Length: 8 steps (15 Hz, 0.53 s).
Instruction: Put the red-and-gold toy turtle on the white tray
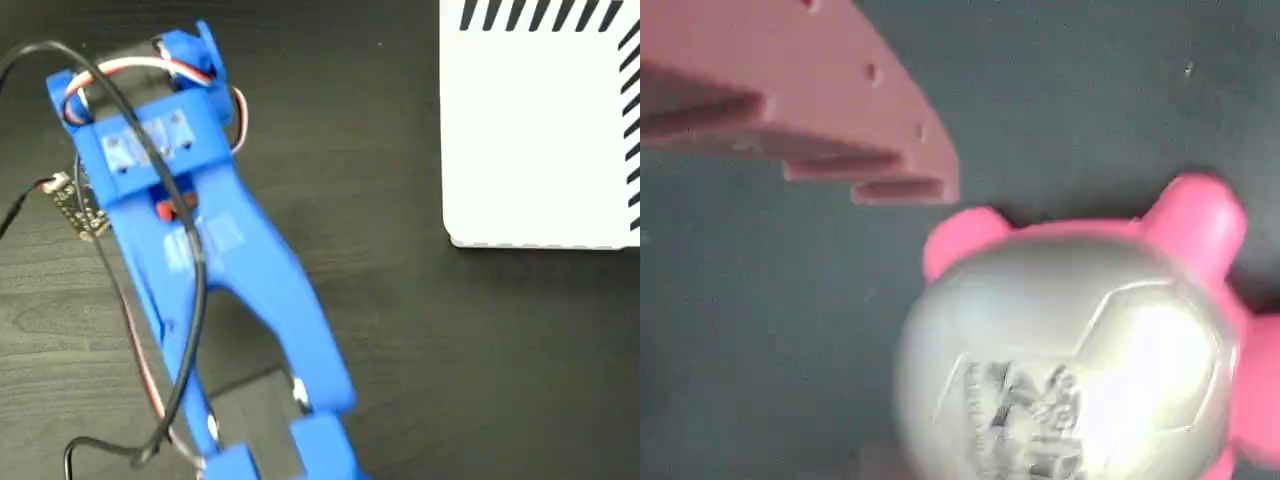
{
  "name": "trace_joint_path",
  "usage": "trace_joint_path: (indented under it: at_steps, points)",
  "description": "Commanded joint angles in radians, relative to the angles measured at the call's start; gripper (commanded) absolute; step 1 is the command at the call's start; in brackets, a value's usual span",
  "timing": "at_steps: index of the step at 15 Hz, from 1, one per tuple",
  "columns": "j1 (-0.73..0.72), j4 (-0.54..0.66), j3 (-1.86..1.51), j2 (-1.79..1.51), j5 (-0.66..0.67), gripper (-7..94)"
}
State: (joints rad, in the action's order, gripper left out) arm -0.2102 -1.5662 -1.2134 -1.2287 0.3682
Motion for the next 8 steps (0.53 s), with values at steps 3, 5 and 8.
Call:
trace_joint_path:
  at_steps: [3, 5, 8]
  points:
    - [0.009, -0.003, 0.081, 0.021, 0.038, 62]
    - [0.005, 0.015, 0.081, 0.049, 0.037, 67]
    - [-0.02, 0.034, 0.081, 0.1, 0.02, 67]
